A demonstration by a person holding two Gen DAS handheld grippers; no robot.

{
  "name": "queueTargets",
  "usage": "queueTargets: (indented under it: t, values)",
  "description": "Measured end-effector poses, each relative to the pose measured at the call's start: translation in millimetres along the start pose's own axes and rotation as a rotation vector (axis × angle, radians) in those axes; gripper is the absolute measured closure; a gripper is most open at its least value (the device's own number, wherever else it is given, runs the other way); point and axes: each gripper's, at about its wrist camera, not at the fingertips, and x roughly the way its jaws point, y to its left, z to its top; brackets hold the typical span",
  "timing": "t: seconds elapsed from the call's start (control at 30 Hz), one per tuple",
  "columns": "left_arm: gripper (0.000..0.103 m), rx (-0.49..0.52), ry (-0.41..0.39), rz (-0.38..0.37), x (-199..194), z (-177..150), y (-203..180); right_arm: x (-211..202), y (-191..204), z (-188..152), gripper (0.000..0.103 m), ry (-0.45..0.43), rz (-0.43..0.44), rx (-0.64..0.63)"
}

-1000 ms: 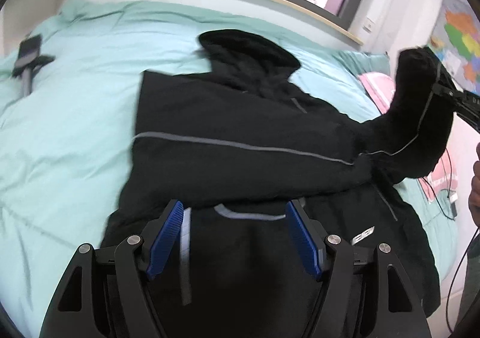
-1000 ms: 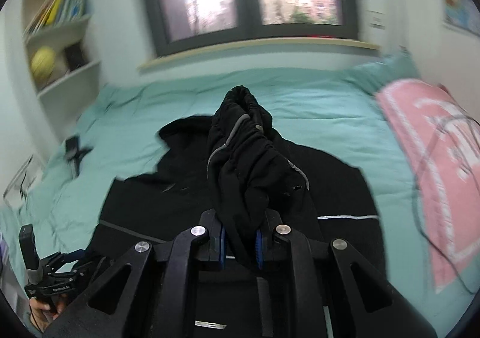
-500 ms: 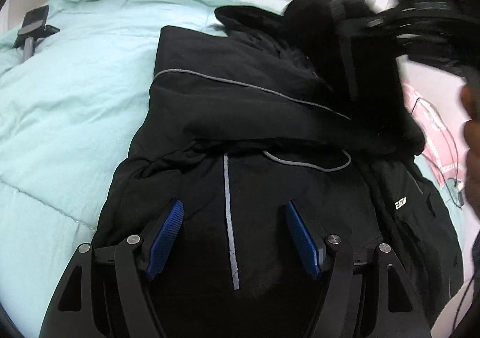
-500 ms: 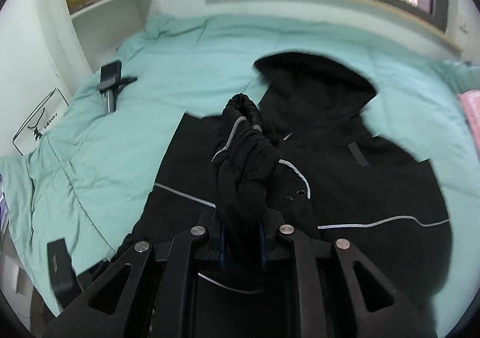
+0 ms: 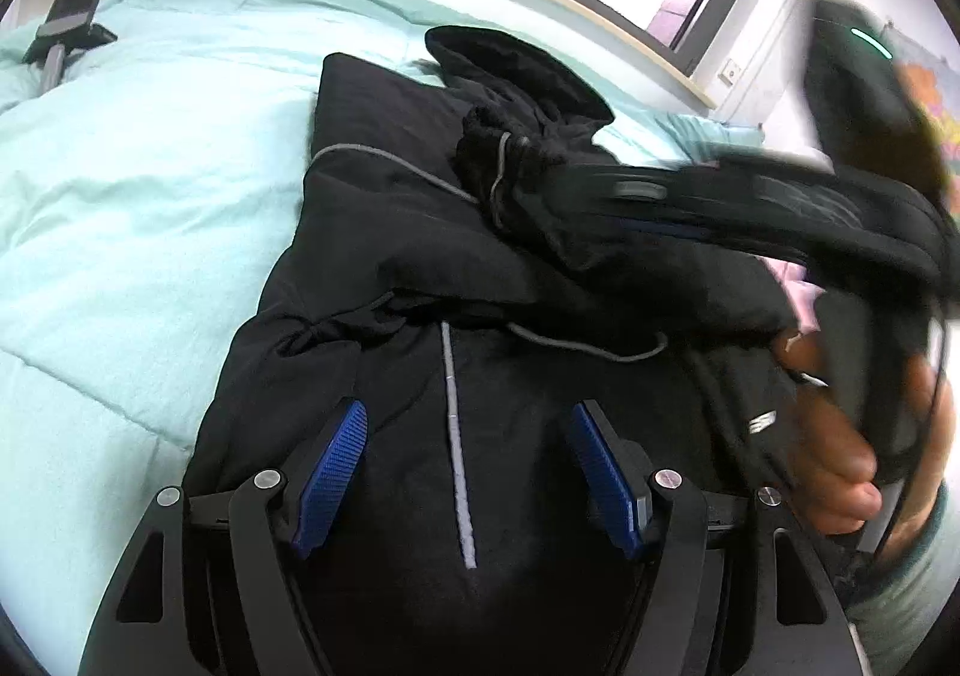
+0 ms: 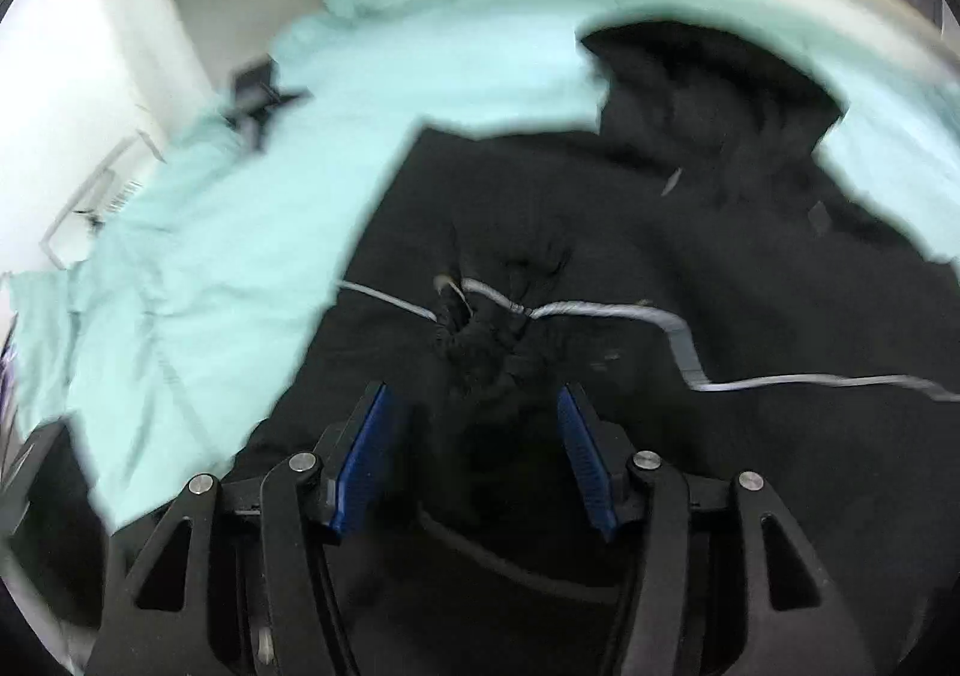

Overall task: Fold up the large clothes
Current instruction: 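Carry the held sleeve across the jacket body with the right gripper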

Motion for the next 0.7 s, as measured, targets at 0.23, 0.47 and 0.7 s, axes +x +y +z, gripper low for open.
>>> queueTargets:
  t: [0.23,0.47,0.7]
  values:
    - [0.031,-0.041,-0.048,-0.101,-39,65,-10,-103,-71,-49,0.042,-0.135,-0.292,-0.078]
    - [0.031,-0.059,0.087,-0.024,44,112,-40,-127,-184,-85,0.042,-0.177,-0.349,0.184]
    - [0.083,-0.086,0.09,0.056,89,106,-41,-98,-241,-113,0.042,-0.109,-0.339,0.316]
